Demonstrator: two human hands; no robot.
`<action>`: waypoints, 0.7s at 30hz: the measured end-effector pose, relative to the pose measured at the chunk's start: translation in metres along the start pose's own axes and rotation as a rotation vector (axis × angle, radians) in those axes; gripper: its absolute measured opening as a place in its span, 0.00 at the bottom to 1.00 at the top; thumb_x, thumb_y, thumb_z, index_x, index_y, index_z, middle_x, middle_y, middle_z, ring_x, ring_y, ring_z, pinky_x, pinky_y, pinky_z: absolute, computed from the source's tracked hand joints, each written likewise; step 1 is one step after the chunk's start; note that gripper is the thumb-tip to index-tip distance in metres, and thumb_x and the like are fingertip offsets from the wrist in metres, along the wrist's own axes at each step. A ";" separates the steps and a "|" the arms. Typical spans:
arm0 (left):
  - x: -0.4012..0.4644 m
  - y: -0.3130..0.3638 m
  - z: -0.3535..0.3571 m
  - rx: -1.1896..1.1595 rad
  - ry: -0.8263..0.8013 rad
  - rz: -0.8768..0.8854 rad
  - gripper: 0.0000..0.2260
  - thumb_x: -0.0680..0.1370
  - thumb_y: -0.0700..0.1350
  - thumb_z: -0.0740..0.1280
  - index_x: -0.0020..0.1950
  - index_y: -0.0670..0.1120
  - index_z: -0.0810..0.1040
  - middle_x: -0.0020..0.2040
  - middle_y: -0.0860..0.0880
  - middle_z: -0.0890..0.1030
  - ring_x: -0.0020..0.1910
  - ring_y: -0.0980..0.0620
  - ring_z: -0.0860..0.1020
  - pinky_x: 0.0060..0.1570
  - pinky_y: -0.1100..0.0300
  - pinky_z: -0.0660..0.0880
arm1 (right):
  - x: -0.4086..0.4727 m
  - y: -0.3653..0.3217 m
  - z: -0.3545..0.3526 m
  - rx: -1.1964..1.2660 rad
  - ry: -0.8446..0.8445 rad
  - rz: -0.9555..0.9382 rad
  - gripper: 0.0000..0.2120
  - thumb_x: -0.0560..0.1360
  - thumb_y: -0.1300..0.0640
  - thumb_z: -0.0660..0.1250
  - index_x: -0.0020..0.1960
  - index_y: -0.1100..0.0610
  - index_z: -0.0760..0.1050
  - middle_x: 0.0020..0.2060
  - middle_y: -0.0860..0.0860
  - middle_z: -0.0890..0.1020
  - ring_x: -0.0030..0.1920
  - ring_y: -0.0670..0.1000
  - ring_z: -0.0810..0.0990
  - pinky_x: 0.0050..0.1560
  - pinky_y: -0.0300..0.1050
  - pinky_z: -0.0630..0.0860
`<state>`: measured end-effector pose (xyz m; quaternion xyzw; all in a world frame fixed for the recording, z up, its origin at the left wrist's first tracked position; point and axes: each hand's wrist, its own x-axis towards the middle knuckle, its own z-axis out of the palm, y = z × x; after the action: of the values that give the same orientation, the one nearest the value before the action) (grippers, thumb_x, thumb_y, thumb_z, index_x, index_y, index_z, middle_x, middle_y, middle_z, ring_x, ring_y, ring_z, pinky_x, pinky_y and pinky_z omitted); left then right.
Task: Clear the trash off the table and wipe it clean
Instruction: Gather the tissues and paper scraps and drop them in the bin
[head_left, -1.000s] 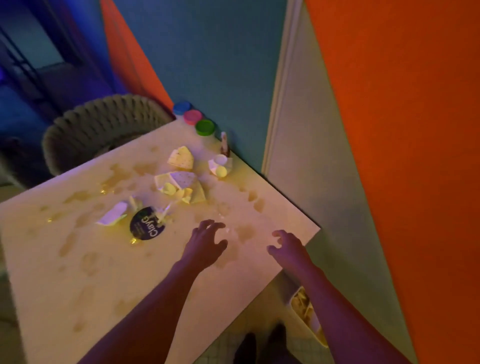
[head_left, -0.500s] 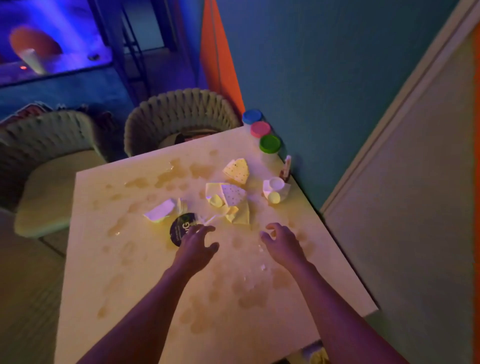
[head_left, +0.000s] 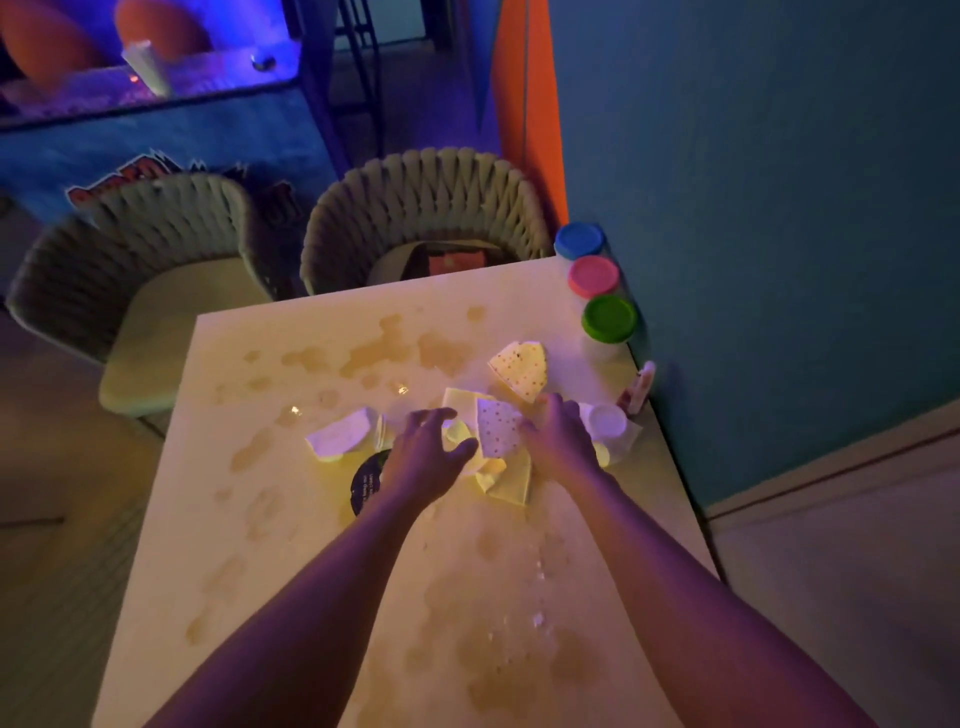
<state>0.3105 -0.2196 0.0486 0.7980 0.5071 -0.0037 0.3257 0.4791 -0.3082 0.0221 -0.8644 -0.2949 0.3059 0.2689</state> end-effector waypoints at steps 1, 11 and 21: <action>0.008 0.004 0.003 0.003 -0.006 -0.019 0.28 0.75 0.61 0.69 0.72 0.55 0.70 0.73 0.47 0.67 0.67 0.44 0.73 0.64 0.48 0.73 | 0.011 -0.004 -0.001 0.002 0.007 -0.004 0.24 0.77 0.49 0.64 0.70 0.55 0.65 0.65 0.59 0.69 0.63 0.63 0.74 0.59 0.54 0.74; 0.075 0.024 0.037 0.050 -0.125 -0.186 0.44 0.70 0.67 0.72 0.79 0.56 0.54 0.80 0.45 0.52 0.74 0.34 0.62 0.68 0.41 0.65 | 0.089 -0.027 -0.004 -0.132 0.047 -0.056 0.31 0.77 0.50 0.65 0.76 0.49 0.56 0.72 0.54 0.60 0.68 0.61 0.67 0.61 0.54 0.71; 0.104 0.024 0.046 0.027 -0.126 -0.204 0.43 0.66 0.61 0.78 0.75 0.55 0.61 0.70 0.43 0.67 0.66 0.38 0.69 0.61 0.43 0.73 | 0.132 -0.025 0.005 -0.349 -0.061 -0.085 0.30 0.75 0.54 0.66 0.74 0.48 0.60 0.69 0.55 0.67 0.66 0.60 0.68 0.57 0.53 0.71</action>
<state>0.3956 -0.1658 -0.0098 0.7445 0.5642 -0.0941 0.3442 0.5515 -0.2010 -0.0143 -0.8749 -0.3879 0.2647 0.1183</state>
